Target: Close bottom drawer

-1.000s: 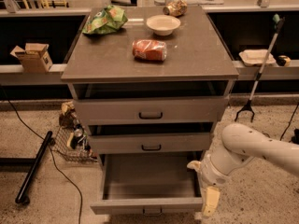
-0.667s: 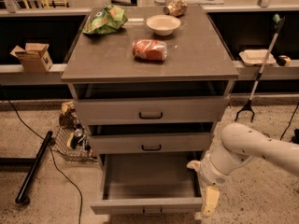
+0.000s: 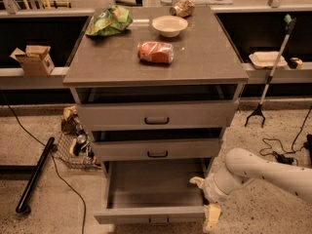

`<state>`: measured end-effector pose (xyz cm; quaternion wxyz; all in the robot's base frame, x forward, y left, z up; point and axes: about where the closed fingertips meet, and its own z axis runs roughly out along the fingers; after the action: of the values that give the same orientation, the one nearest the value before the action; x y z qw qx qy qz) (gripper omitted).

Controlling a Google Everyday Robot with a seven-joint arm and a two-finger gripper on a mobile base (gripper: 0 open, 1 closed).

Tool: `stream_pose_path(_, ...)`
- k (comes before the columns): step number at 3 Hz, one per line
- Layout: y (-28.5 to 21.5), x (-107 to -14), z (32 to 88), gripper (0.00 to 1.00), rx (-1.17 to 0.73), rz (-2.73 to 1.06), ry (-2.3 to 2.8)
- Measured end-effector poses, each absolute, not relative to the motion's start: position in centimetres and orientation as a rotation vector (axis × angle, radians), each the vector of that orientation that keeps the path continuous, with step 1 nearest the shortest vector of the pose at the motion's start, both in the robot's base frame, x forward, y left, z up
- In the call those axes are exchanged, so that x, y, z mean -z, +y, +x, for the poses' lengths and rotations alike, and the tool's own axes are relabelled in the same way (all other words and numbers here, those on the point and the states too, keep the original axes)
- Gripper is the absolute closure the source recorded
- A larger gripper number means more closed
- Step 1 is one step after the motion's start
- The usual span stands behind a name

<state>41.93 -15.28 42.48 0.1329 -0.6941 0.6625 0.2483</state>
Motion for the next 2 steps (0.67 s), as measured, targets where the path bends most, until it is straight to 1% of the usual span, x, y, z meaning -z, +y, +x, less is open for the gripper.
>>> stream_pose_path(1, -15.3, -37.3, 41.9, 0.18, -0.76, -1.996, 1.857)
stream_pose_path(2, -15.9, -31.7, 41.5, 0.48, -0.842, -1.939, 1.809)
